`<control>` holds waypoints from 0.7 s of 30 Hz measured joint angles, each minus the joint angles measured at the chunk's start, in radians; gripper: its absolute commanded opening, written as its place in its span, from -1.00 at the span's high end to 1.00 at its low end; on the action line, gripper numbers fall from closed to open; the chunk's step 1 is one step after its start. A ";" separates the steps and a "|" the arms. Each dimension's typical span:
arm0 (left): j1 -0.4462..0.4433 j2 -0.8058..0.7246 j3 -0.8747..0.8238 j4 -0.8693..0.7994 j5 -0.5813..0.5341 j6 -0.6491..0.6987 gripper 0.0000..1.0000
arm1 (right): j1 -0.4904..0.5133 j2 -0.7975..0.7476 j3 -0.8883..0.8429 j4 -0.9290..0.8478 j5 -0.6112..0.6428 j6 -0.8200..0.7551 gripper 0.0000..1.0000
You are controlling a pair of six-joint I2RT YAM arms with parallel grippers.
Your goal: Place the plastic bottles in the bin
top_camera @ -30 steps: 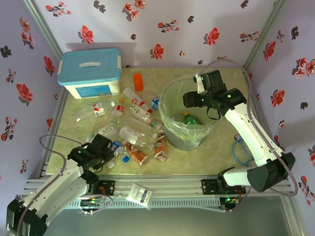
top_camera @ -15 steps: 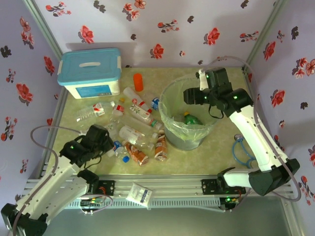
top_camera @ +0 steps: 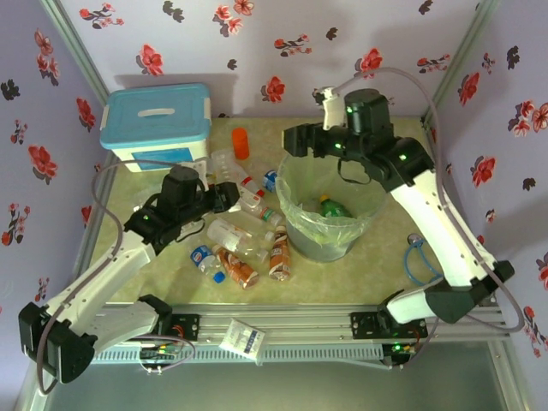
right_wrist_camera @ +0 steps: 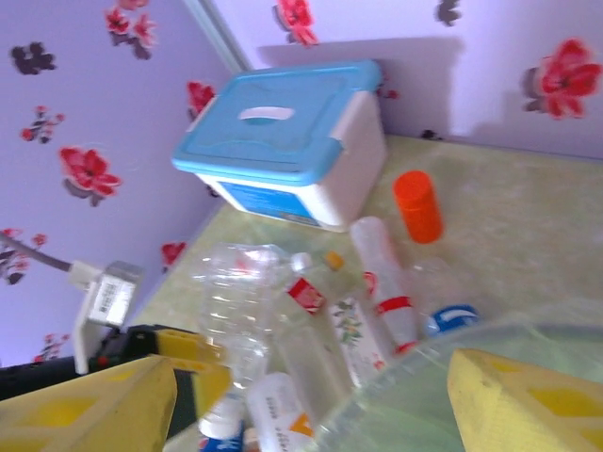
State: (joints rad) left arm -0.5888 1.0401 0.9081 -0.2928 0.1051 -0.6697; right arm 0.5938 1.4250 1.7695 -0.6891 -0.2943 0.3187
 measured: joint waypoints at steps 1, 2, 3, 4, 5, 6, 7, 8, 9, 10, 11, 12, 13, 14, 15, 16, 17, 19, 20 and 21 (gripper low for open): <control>-0.005 0.003 0.001 0.024 0.021 0.017 0.02 | 0.008 0.020 0.004 0.015 -0.018 0.013 -0.56; -0.010 0.004 0.001 0.040 0.038 0.030 0.03 | 0.016 0.039 0.006 0.029 -0.034 0.025 -0.57; -0.016 0.004 0.001 0.056 0.055 0.044 0.03 | 0.026 0.060 0.010 0.042 -0.050 0.036 -0.57; -0.022 0.004 0.001 0.076 0.073 0.055 0.03 | 0.034 0.084 0.014 0.053 -0.064 0.048 -0.58; -0.026 0.004 0.001 0.093 0.087 0.064 0.03 | 0.042 0.105 0.020 0.057 -0.074 0.054 -0.57; -0.031 0.004 0.001 0.109 0.100 0.074 0.03 | 0.052 0.131 0.033 0.061 -0.084 0.060 -0.58; -0.035 0.003 0.001 0.125 0.113 0.081 0.03 | 0.063 0.159 0.046 0.065 -0.094 0.068 -0.58; -0.037 0.002 0.001 0.137 0.123 0.087 0.03 | 0.070 0.179 0.055 0.066 -0.101 0.071 -0.59; -0.039 0.001 0.001 0.149 0.131 0.093 0.04 | 0.077 0.202 0.065 0.068 -0.108 0.076 -0.58; -0.040 0.000 0.001 0.159 0.137 0.099 0.04 | 0.082 0.222 0.072 0.069 -0.114 0.082 -0.58; -0.040 0.000 0.001 0.165 0.142 0.102 0.04 | 0.087 0.235 0.076 0.071 -0.121 0.086 -0.58; -0.041 0.000 0.001 0.172 0.144 0.105 0.05 | 0.092 0.249 0.079 0.074 -0.129 0.091 -0.58; -0.041 0.000 0.001 0.179 0.147 0.106 0.06 | 0.097 0.262 0.082 0.076 -0.135 0.098 -0.58; -0.041 0.000 0.001 0.185 0.150 0.106 0.07 | 0.101 0.273 0.085 0.076 -0.141 0.102 -0.57; -0.041 0.000 0.001 0.192 0.151 0.108 0.07 | 0.105 0.285 0.089 0.080 -0.148 0.107 -0.55; -0.041 0.000 0.001 0.202 0.154 0.109 0.07 | 0.106 0.294 0.089 0.083 -0.154 0.113 -0.54; -0.041 0.000 0.001 0.208 0.155 0.109 0.08 | 0.108 0.302 0.089 0.084 -0.158 0.115 -0.51; -0.041 0.000 0.001 0.220 0.159 0.109 0.09 | 0.110 0.314 0.090 0.087 -0.159 0.124 -0.43; -0.041 0.000 0.001 0.224 0.161 0.109 0.09 | 0.111 0.320 0.090 0.090 -0.162 0.130 -0.36; -0.041 0.000 0.001 0.224 0.161 0.109 0.09 | 0.111 0.325 0.090 0.093 -0.167 0.135 -0.29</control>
State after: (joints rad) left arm -0.6296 1.0405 0.9089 -0.0689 0.2661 -0.5610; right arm 0.7052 1.7496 1.8599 -0.5964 -0.4610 0.4534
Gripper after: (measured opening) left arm 0.460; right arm 0.687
